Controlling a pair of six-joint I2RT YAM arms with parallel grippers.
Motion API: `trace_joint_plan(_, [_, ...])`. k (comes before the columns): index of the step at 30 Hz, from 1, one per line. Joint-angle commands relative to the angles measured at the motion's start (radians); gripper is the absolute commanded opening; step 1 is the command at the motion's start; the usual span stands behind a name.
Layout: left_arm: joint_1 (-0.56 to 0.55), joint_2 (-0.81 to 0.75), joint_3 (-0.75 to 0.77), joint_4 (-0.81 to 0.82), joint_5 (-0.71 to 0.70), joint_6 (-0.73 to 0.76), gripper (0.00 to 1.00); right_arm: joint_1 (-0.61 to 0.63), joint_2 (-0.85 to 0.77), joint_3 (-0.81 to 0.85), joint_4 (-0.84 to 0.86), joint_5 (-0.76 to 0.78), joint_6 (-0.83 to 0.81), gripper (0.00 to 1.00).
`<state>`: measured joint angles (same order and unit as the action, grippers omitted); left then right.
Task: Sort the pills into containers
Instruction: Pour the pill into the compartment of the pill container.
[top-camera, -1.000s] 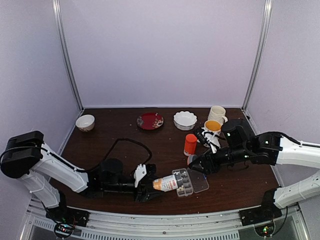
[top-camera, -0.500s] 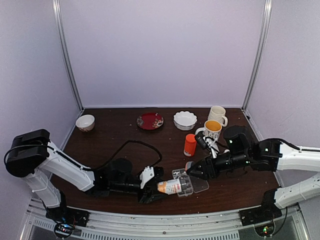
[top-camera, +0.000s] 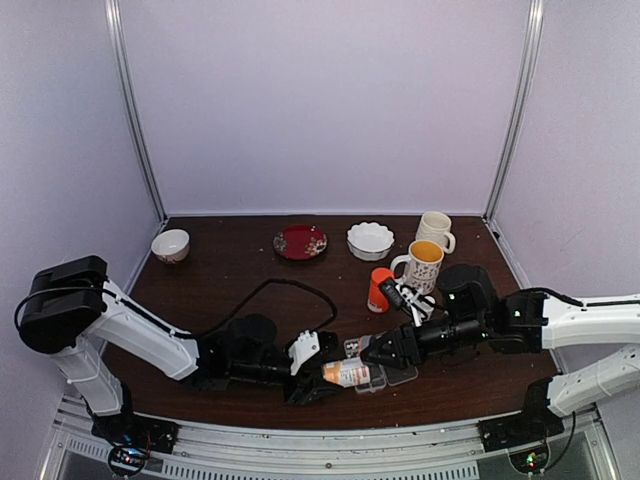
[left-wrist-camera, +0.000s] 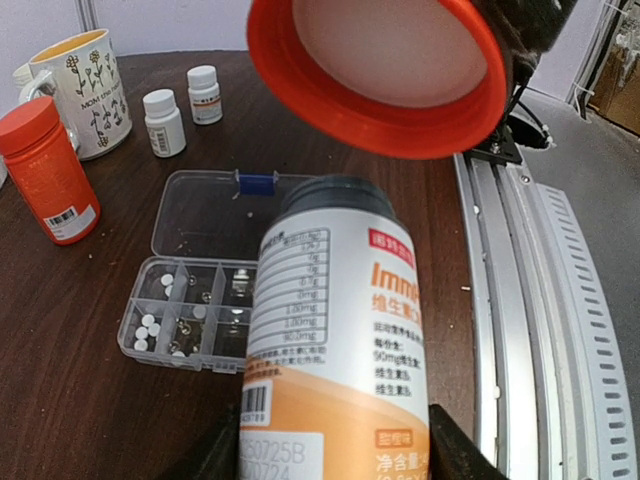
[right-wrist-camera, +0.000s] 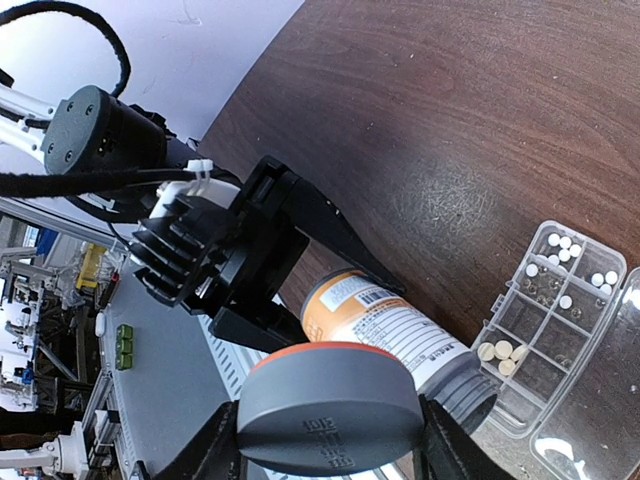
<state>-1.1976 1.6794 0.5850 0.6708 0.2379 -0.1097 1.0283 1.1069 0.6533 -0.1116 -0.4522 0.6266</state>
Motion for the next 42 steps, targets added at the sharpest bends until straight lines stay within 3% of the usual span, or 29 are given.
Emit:
trace_joint_plan(1, [-0.004, 0.019, 0.036, 0.013, -0.017, 0.005, 0.11, 0.007, 0.025, -0.045, 0.099, -0.019, 0.036, 0.08])
trace_joint_plan(6, [-0.005, 0.026, 0.043, 0.002, -0.024, 0.000, 0.10, 0.007, 0.071, -0.054, 0.106, -0.022, 0.042, 0.07])
trace_joint_plan(9, [-0.004, 0.030, 0.042, 0.003, -0.024, -0.002, 0.10, 0.009, 0.038, -0.082, 0.203, -0.056, 0.062, 0.07])
trace_joint_plan(14, [-0.004, 0.038, 0.055, -0.017, -0.021, -0.002, 0.10, 0.010, 0.081, -0.043, 0.067, -0.028, 0.003, 0.07])
trace_joint_plan(18, [-0.005, 0.040, 0.065, -0.033, -0.027, -0.004, 0.10, 0.013, 0.068, -0.085, 0.141, 0.000, 0.042, 0.07])
trace_joint_plan(21, [-0.004, 0.040, 0.069, -0.039, -0.035, -0.004, 0.10, 0.012, 0.112, -0.044, 0.028, 0.017, -0.004, 0.06])
trace_joint_plan(25, [-0.005, 0.040, 0.071, -0.040, -0.033, -0.004, 0.09, 0.016, 0.046, -0.104, 0.153, 0.019, 0.048, 0.05])
trace_joint_plan(28, [-0.004, 0.042, 0.077, -0.048, -0.033, -0.004, 0.09, 0.011, 0.096, -0.054, -0.013, 0.072, -0.008, 0.05])
trace_joint_plan(32, [-0.005, 0.046, 0.085, -0.059, -0.030, -0.005, 0.09, 0.016, 0.073, -0.097, 0.130, 0.024, 0.040, 0.03])
trace_joint_plan(36, [-0.004, 0.046, 0.085, -0.064, -0.034, -0.010, 0.09, 0.019, 0.115, -0.029, -0.017, 0.044, -0.030, 0.03])
trace_joint_plan(40, [-0.005, 0.049, 0.093, -0.070, -0.034, -0.013, 0.09, 0.020, 0.062, -0.096, 0.105, 0.068, 0.020, 0.03])
trace_joint_plan(42, [-0.004, 0.051, 0.098, -0.078, -0.035, -0.012, 0.09, 0.020, 0.118, -0.033, -0.023, 0.075, -0.034, 0.03])
